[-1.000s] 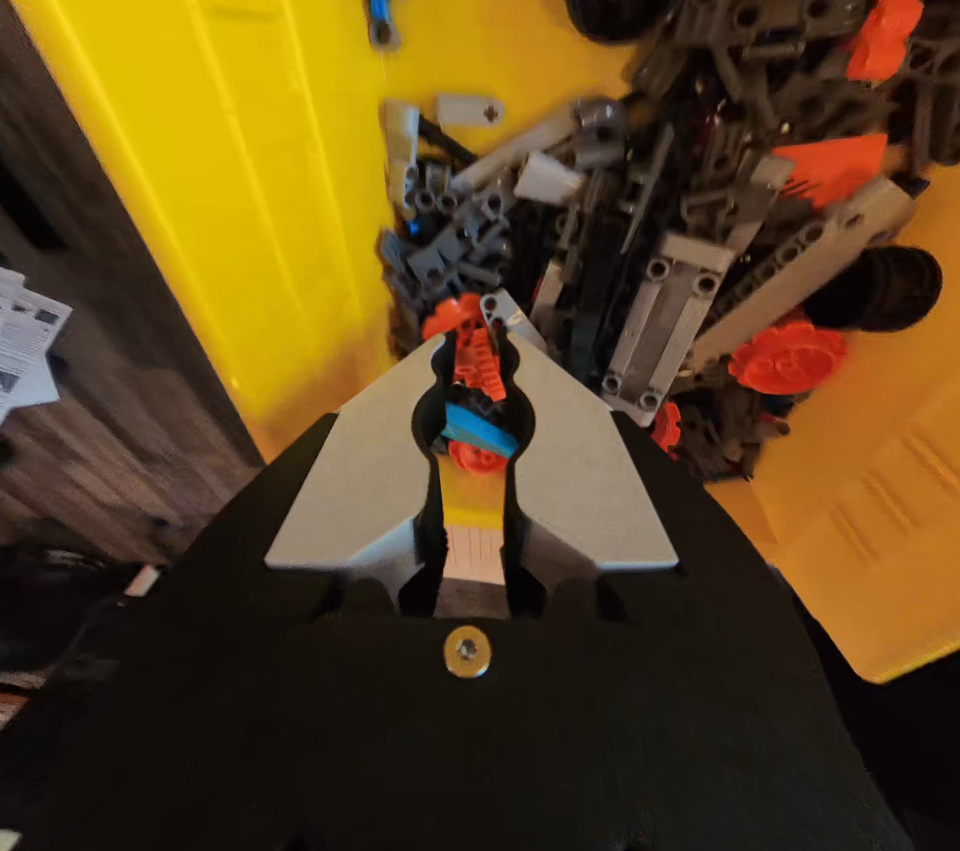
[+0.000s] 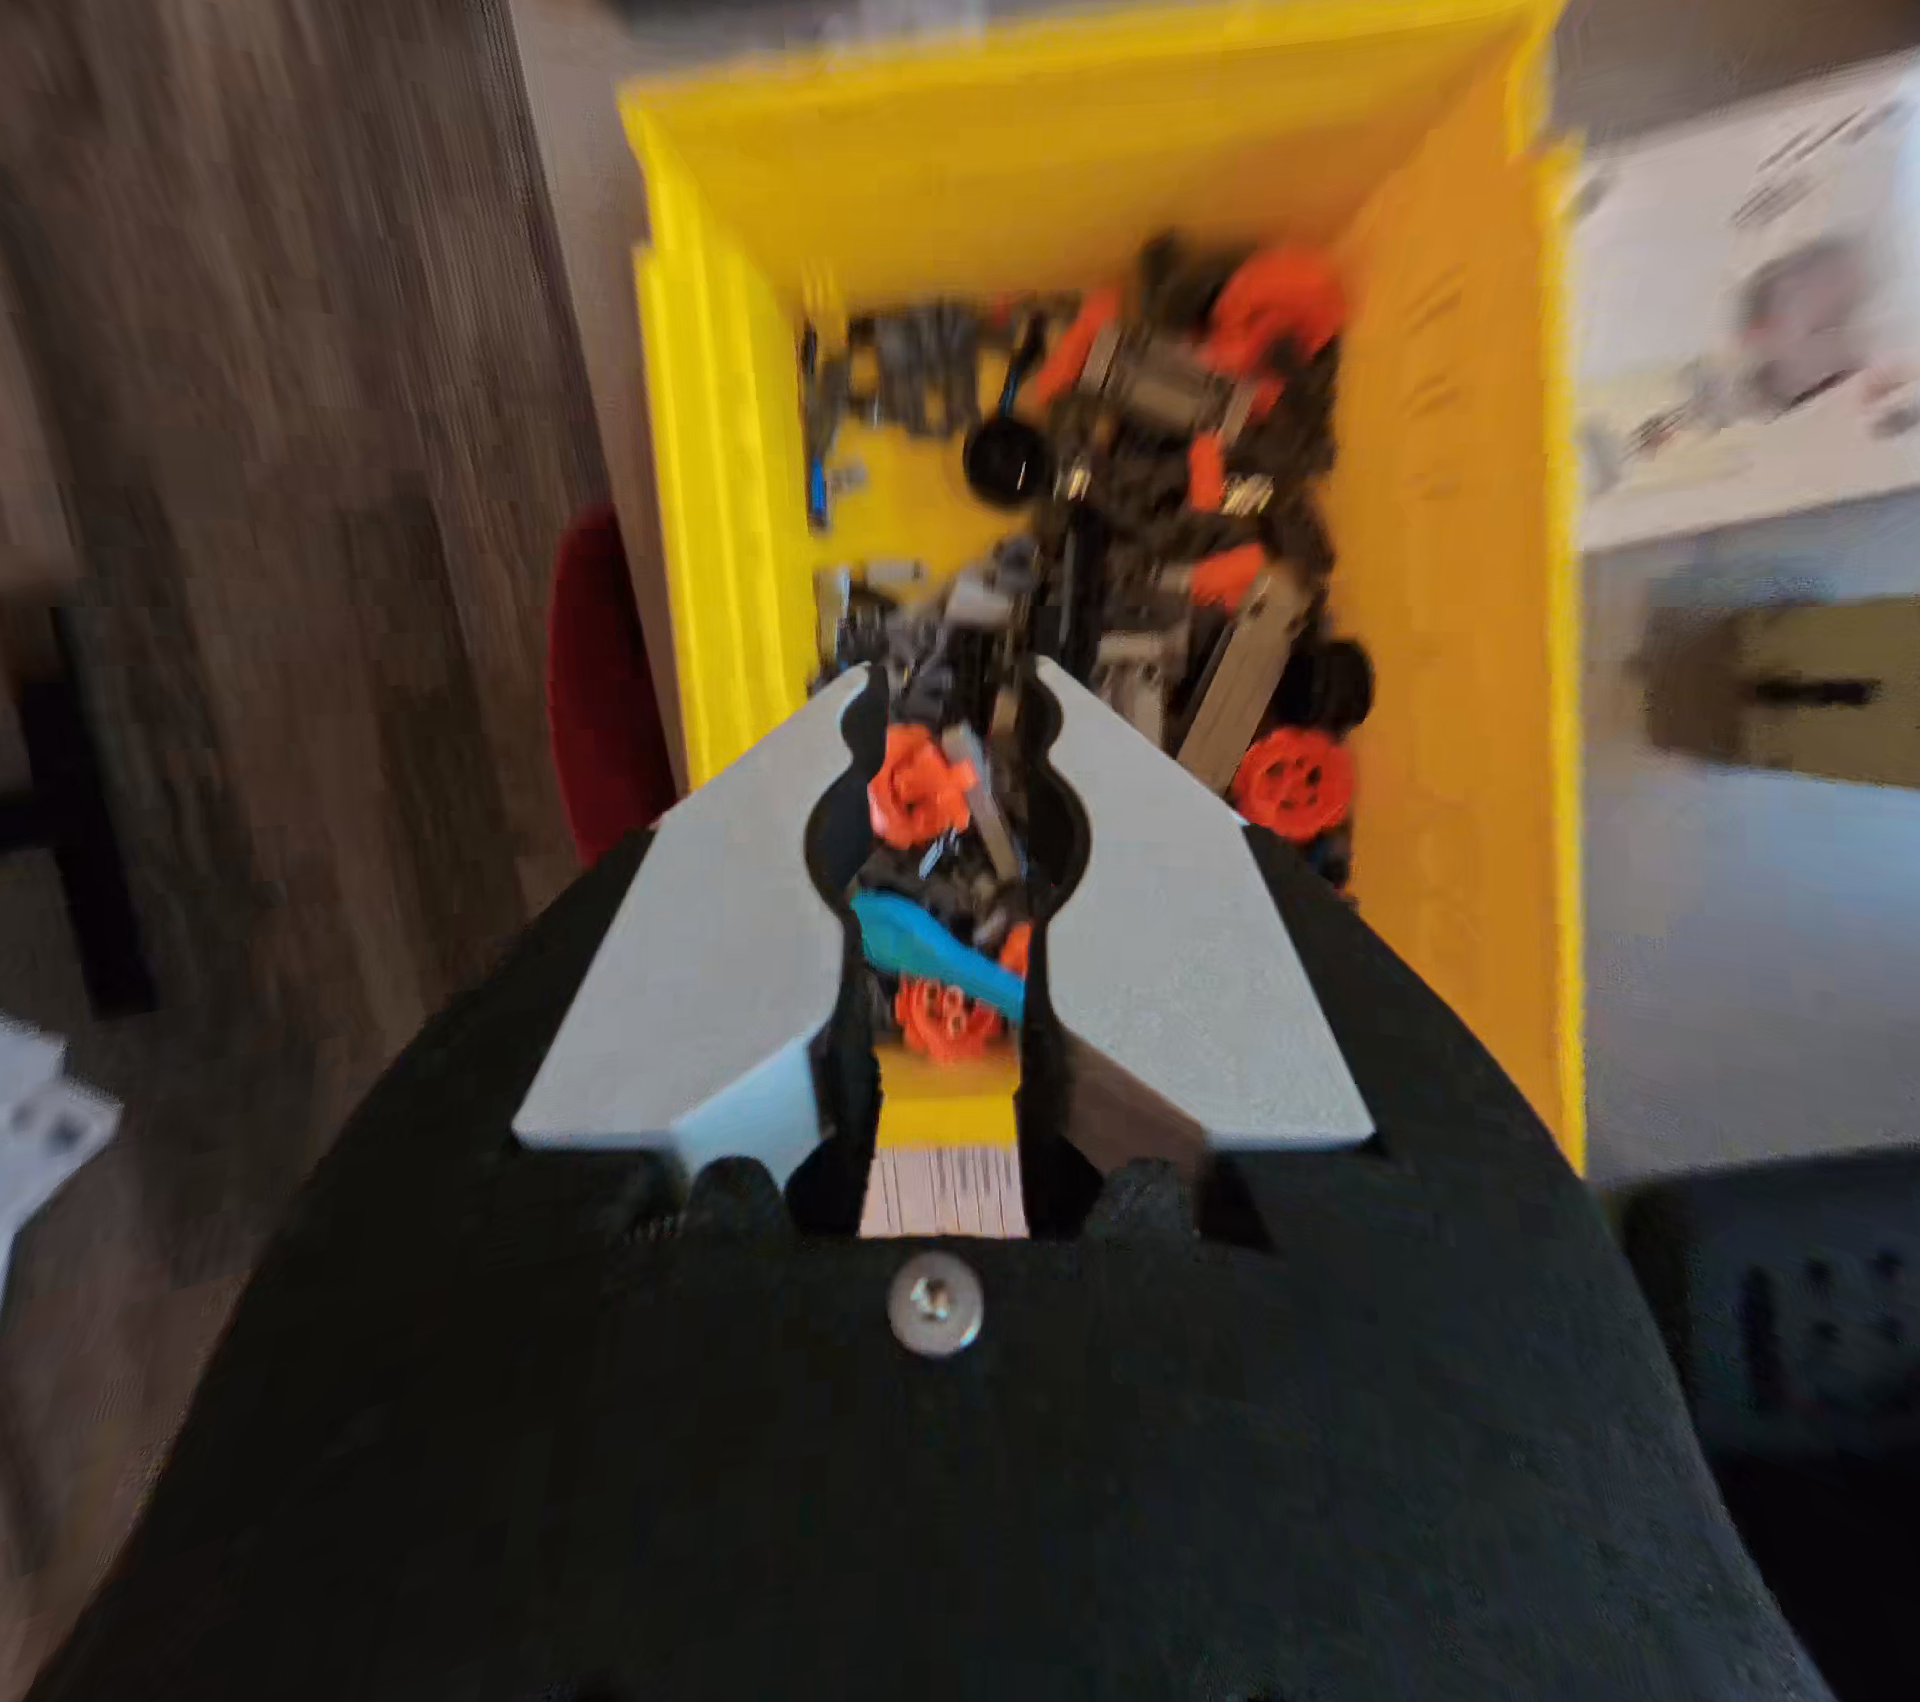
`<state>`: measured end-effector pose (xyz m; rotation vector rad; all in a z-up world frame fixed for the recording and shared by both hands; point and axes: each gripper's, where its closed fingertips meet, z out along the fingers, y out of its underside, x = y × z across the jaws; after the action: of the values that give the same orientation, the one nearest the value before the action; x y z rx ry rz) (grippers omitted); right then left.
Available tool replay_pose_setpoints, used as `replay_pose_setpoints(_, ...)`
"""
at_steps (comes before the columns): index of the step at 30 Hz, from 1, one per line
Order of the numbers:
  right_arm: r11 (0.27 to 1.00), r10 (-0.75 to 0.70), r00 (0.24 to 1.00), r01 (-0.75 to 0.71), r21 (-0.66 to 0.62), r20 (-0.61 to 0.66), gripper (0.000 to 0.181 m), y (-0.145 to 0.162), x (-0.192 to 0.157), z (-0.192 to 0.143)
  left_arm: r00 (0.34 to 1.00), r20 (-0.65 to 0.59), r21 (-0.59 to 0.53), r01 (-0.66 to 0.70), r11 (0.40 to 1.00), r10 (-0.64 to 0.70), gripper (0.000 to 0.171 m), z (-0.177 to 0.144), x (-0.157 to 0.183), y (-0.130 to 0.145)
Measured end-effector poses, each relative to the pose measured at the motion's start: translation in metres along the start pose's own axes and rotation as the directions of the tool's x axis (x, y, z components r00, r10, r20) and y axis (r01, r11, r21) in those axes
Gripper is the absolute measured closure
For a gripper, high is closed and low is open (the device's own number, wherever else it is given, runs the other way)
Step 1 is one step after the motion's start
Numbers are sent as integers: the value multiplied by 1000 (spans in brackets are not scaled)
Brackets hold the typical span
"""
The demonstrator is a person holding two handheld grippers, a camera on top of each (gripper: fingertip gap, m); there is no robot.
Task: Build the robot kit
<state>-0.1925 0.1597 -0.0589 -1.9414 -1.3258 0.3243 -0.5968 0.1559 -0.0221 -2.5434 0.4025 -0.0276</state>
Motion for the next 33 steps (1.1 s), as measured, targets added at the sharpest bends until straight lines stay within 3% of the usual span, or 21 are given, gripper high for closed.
replay_pose_setpoints(3,982,-52,993,33,184,103,132,-80,-54,-5,1000,-3,379,25,925,-26,148,-60,-4,-44)
replay_pose_setpoints(6,969,-199,947,151,195,252,120,-150,-119,23,994,-93,665,107,739,-61,130,-119,-5,-67)
replay_pose_setpoints(8,950,-306,897,265,166,319,120,-189,-154,52,986,-165,781,147,607,-26,107,-145,-2,-69)
replay_pose_setpoints(9,928,-373,863,336,164,341,121,-206,-171,69,985,-168,826,162,541,-39,84,-155,-7,-70)
replay_pose_setpoints(10,890,-455,816,422,172,355,125,-221,-185,88,985,-148,837,171,519,-86,65,-159,-17,-68)
replay_pose_setpoints(12,799,-598,707,563,209,378,128,-247,-212,130,979,-107,799,189,571,-174,62,-155,-32,-56)
replay_pose_setpoints(14,740,-655,583,625,250,481,127,-256,-245,168,966,-139,806,239,542,-218,68,-164,-41,-49)
replay_pose_setpoints(16,725,-652,505,633,270,566,126,-260,-270,199,943,-198,841,304,448,-268,80,-184,-53,-42)
replay_pose_setpoints(20,818,-522,470,513,261,712,127,-269,-305,238,903,-208,904,325,279,-377,87,-221,-84,-17)
replay_pose_setpoints(22,838,-473,461,500,221,751,130,-263,-314,253,883,-209,916,328,233,-421,84,-229,-95,-7)
replay_pose_setpoints(26,763,-539,478,625,163,694,134,-241,-308,284,885,-237,913,344,220,-401,85,-230,-93,-8)
replay_pose_setpoints(33,722,-577,517,684,100,632,138,-230,-273,290,902,-261,904,354,241,-346,88,-227,-81,-17)
